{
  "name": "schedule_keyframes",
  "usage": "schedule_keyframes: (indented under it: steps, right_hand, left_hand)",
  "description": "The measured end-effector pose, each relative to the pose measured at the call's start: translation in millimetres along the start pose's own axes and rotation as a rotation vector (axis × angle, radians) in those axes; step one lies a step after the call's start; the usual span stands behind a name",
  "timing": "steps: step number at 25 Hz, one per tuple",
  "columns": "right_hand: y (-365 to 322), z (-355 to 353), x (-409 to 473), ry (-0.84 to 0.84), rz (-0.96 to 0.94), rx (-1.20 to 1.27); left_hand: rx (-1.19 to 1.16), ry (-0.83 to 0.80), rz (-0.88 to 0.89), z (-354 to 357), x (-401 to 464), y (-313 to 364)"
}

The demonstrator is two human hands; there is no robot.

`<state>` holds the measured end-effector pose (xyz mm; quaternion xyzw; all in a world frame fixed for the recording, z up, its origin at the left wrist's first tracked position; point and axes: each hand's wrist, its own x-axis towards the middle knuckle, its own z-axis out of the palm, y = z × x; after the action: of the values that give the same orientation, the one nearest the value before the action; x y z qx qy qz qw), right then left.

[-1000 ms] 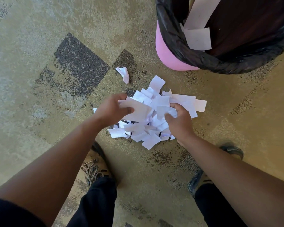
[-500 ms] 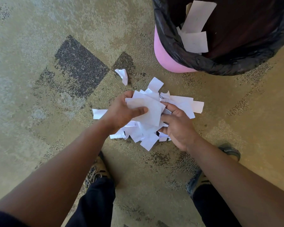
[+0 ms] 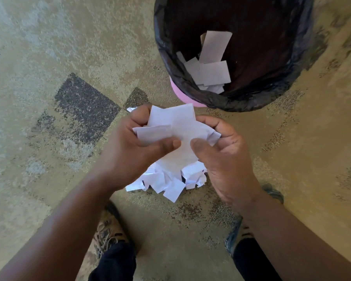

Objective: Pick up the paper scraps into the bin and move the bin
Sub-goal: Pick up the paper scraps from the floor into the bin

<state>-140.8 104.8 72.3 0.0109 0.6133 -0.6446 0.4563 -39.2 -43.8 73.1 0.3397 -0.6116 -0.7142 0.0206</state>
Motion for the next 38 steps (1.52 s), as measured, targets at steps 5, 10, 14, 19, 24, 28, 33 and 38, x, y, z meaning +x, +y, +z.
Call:
schedule_keyframes:
  steps: [5,10,14,19,24,28,33,38]
  right_hand:
    - [-64,-2,3,0.018,-0.543,-0.233]
    - [-86,-19,34,0.226,-0.842,-0.506]
    - [-73,-36,64,0.323,-0.661,-0.780]
    - [-60,-39,69,0.265,-0.571,-0.955]
    - [-32,-23,44,0.332,-0.903,-0.887]
    - [11,-23,28,0.293,-0.964,-0.883]
    - [100,-58,31,0.161,-0.385,-1.039]
    - [157,-90,43,0.022,0.411,-1.330]
  left_hand:
    - [0.266,0.016,0.459,11,23,77]
    - [0.612,0.029,0.716,25,67,104]
    - [0.833,-0.002,0.630,35,104,89]
    - [0.980,-0.036,0.472,38,117,73]
    - [0.824,0.147,0.752,40,83,55]
    - [0.740,0.323,0.823,31,44,-3]
    - [0.783,0.159,0.289,9,29,-120]
    - [1.075,-0.208,-0.368,1,27,-181]
